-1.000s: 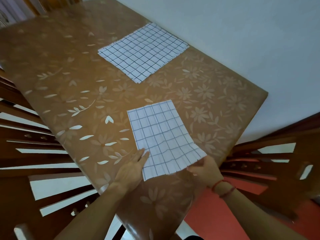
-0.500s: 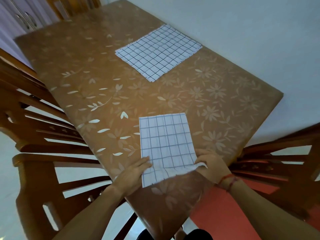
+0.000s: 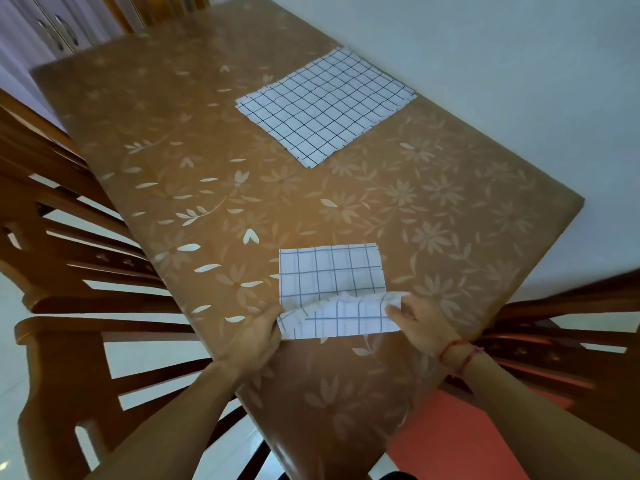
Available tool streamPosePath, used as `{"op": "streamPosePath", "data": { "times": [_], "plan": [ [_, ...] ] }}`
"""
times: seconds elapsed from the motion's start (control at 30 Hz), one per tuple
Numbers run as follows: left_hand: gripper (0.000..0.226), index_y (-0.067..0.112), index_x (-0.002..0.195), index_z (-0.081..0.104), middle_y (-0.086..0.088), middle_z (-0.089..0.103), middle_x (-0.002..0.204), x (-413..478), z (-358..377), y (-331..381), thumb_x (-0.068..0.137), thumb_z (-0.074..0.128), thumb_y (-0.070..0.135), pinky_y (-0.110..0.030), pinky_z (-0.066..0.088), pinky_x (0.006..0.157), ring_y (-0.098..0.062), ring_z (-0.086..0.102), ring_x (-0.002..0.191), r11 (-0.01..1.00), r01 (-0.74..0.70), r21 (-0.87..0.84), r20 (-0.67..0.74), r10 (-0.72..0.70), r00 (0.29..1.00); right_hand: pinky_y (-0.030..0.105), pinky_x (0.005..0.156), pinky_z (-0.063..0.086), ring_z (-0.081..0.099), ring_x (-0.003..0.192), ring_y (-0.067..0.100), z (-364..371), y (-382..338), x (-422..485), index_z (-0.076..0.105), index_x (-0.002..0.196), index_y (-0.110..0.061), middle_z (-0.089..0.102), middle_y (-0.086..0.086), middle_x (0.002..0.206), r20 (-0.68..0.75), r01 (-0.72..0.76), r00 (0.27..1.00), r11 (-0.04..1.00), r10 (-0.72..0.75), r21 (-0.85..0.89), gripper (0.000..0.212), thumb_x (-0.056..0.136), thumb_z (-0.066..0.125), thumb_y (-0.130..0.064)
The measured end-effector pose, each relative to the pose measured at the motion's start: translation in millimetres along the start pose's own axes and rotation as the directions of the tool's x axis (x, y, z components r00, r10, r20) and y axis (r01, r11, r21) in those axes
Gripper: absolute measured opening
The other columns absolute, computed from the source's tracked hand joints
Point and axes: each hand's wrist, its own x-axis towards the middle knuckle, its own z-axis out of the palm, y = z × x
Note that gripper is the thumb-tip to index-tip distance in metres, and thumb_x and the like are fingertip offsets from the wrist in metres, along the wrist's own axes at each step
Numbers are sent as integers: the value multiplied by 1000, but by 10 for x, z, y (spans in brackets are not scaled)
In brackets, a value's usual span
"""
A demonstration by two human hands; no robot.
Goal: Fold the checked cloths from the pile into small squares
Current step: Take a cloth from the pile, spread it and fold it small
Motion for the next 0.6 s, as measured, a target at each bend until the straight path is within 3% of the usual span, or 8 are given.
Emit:
{"op": "streamPosePath", "data": {
  "times": [0.07,0.2,0.33,0.47,0.6],
  "plan": [
    [14,23,98,57,9,62,86,111,-18,42,100,43,21,-30,47,66,-11,59,72,998,42,-44,-37,-44,998,41,80,53,64,87,20,8,-11,112,65,94,-14,69,4,93,-6,-11,1000,1000,11,16,29,90,54,-40],
    [21,19,111,55,6,63,101,333,-26,68,102,40,31,-26,42,72,-13,58,89,992,88,-90,-33,-91,995,44,69,54,63,71,15,26,-13,376,57,80,-22,65,-3,76,-30,-60,998,997,59,-46,35,86,47,-55],
    [16,26,109,54,8,65,102,471,25,10,99,46,36,-30,51,77,-15,63,96,980,135,-149,-31,-141,989,37,70,52,61,72,15,76,-97,569,52,79,-23,63,-5,76,-46,-115,993,991,113,-60,24,91,52,-44],
    [52,32,127,46,18,63,116,477,63,-51,82,67,49,-31,56,84,-5,62,103,948,168,-270,16,-170,985,29,57,40,51,63,14,101,-128,643,49,76,-16,54,-4,67,-33,-143,989,989,141,-38,24,90,55,-34],
    [60,35,132,41,14,63,100,478,72,-53,80,70,27,-30,57,78,-5,62,91,961,145,-236,-24,-155,988,27,55,36,51,63,14,96,-152,676,44,71,-20,53,-3,66,-79,-117,990,993,116,-2,25,92,55,-27]
  ]
}}
